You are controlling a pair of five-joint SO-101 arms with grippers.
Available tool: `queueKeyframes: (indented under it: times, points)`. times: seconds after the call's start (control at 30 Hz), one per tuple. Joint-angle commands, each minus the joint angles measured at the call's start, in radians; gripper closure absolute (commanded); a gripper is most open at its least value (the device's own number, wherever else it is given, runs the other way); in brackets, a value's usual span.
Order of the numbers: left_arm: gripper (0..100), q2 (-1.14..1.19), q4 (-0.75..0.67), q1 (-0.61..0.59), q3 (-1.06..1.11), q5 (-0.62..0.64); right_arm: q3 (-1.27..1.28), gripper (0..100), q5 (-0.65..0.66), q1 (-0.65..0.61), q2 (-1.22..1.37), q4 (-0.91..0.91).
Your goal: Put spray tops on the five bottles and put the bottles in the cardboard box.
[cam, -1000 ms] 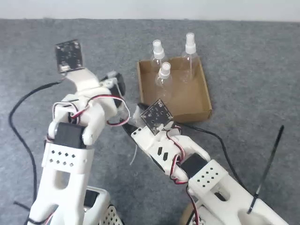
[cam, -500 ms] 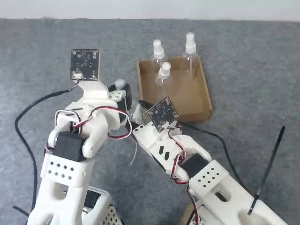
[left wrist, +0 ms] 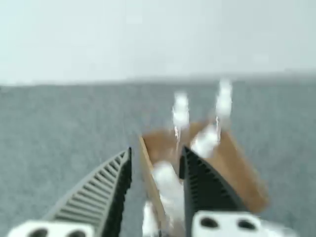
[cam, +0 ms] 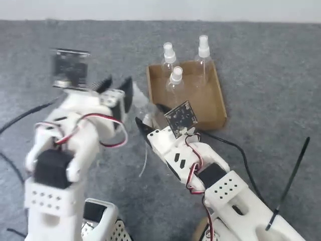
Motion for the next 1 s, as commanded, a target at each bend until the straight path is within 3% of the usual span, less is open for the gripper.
queueKeyframes:
  times: [0.0,0.27,0.63,0.97]
  points:
    - [83,0.114,-0.015,-0.046,-0.105,-0.008,-0.011,99.2,-0.014,0.007,-0.047,-0.022]
    - [83,0.324,-0.034,-0.052,-0.097,-0.009,-0.011,99.2,-0.014,0.007,-0.047,-0.022]
    - [86,0.213,-0.092,0.054,0.101,-0.046,-0.015,99.2,-0.014,0.007,-0.047,-0.019]
    - [81,-0.063,-0.014,-0.196,0.077,-0.051,-0.054,99.2,-0.014,0.05,-0.038,-0.005]
